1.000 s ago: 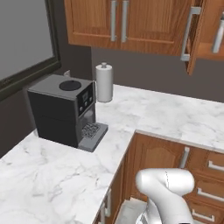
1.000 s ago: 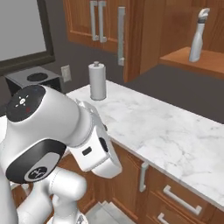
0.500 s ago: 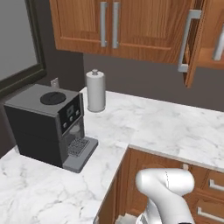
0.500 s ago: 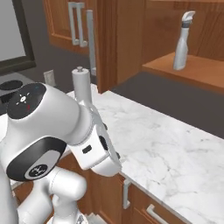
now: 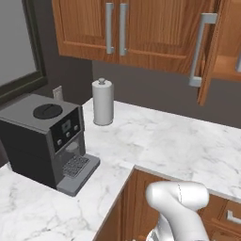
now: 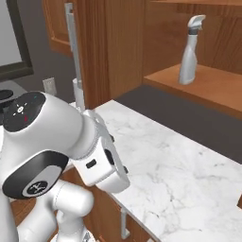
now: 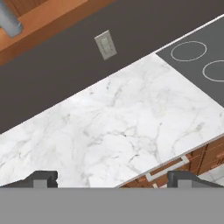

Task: Move the cutting board and knife to the sink. Then move spray from the cabinet to the counter.

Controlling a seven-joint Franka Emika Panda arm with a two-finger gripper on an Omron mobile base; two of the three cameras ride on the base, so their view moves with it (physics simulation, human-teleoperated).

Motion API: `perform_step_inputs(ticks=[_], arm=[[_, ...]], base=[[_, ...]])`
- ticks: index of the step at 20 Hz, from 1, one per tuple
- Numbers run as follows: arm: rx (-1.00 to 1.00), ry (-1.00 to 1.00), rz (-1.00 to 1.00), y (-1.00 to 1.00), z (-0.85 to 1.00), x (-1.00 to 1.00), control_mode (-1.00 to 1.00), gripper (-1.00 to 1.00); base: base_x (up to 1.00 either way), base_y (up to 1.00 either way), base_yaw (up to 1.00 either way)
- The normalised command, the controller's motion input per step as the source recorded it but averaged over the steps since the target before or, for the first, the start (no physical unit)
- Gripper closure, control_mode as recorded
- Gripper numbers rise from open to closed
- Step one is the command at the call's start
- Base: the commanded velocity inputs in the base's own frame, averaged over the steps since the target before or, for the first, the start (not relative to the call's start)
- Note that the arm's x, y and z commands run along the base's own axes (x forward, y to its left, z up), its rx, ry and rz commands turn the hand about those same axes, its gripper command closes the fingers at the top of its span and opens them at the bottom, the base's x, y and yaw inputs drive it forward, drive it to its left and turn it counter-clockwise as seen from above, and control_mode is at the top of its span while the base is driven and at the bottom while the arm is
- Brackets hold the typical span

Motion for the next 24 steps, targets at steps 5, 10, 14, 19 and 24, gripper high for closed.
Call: perform_step_inputs(ticks=[5,10,14,19,24], arm=[[0.0,0.0,0.0,0.0,0.0,0.0,1.0,-1.0],[0.0,0.0,0.0,0.0,0.0,0.0,1.0,-1.0],[0.0,0.0,0.0,0.0,0.0,0.0,1.0,-1.0],[0.0,0.0,0.0,0.0,0.0,0.0,1.0,-1.0],[0.0,0.0,0.0,0.0,0.0,0.0,1.0,-1.0]], base=[[0.28,-0.54,0.01],[0.39,-0.04,-0.18],[0.18,-0.02,-0.28],[0.0,-0.01,-0.35],[0.0,-0.06,-0.31]])
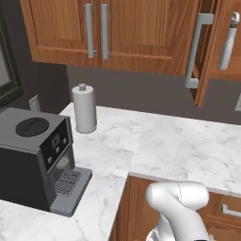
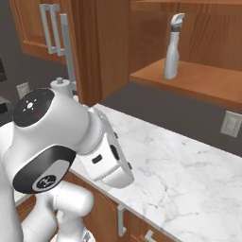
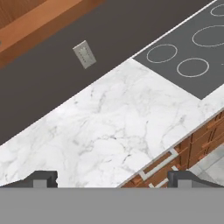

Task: Move the cutting board and knife to the sink. Then move spray from the cabinet to the counter.

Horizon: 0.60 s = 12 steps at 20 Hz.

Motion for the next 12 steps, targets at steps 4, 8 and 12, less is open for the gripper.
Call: perform_step_inputs(ticks=[4,8,12], arm=[[0.0,0.0,0.0,0.0,0.0,0.0,1.0,-1.0],[0.0,0.0,0.0,0.0,0.0,0.0,1.0,-1.0],[0.0,0.0,0.0,0.0,0.0,0.0,1.0,-1.0]], base=[[0.0,-0.07,-0.21],[0.0,-0.02,-0.09],[0.0,-0.3,0.0]])
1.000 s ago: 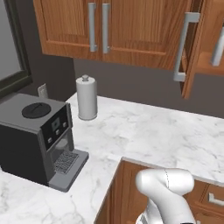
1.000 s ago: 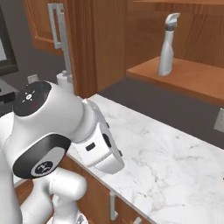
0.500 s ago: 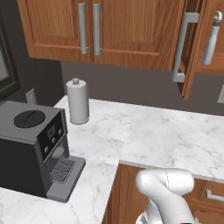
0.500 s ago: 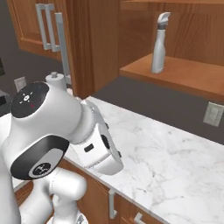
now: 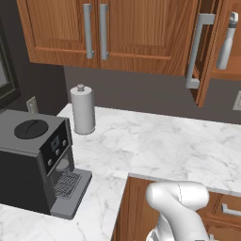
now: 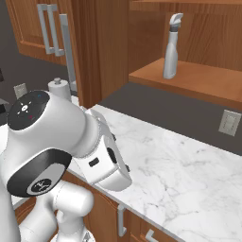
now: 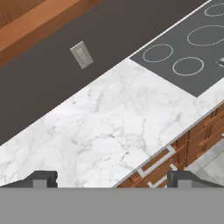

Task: Move the cutting board and knife to the sink. Then move spray from the cabinet to the counter.

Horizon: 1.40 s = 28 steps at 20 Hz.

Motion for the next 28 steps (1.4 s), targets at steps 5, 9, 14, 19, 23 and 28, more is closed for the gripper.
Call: perform_step_inputs(ticks=[5,9,14,19,23,28], arm=[[0.0,0.0,0.0,0.0,0.0,0.0,1.0,-1.0],[0.0,0.0,0.0,0.0,0.0,0.0,1.0,-1.0],[0.0,0.0,0.0,0.0,0.0,0.0,1.0,-1.0],[0.0,0.0,0.0,0.0,0.0,0.0,1.0,-1.0],[0.0,0.0,0.0,0.0,0.0,0.0,1.0,-1.0],[0.0,0.0,0.0,0.0,0.0,0.0,1.0,-1.0]], base=[[-0.01,-0.66,0.0],[0.0,-0.5,-0.03],[0.0,-0.1,-0.27],[-0.21,0.37,-0.15],[0.11,0.26,-0.01],[-0.16,0.01,0.01]])
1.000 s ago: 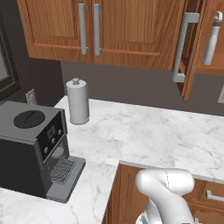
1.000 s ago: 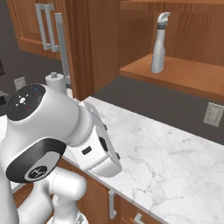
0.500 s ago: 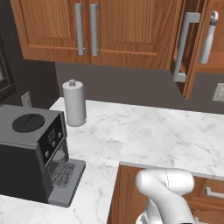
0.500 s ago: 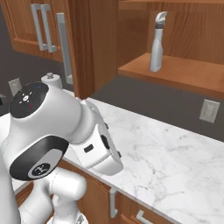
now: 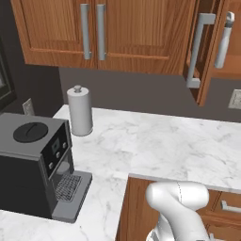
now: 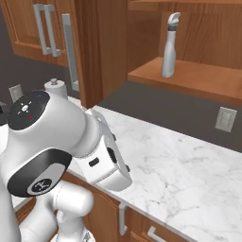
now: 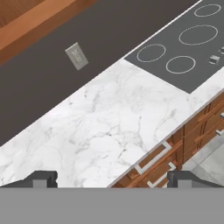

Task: Move the cutting board and knife to the sink. Then move spray from the cabinet to the counter.

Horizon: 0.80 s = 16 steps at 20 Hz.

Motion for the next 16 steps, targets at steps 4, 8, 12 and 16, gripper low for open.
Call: perform_step_inputs(ticks=[4,8,12,16], arm=[[0.0,0.0,0.0,0.0,0.0,0.0,1.0,-1.0],[0.0,0.0,0.0,0.0,0.0,0.0,1.0,-1.0],[0.0,0.0,0.0,0.0,0.0,0.0,1.0,-1.0],[0.0,0.0,0.0,0.0,0.0,0.0,1.0,-1.0]], base=[[-0.36,0.49,0.12],[0.55,0.97,0.1],[-0.37,0.81,0.38],[-1.0,0.03,0.47]])
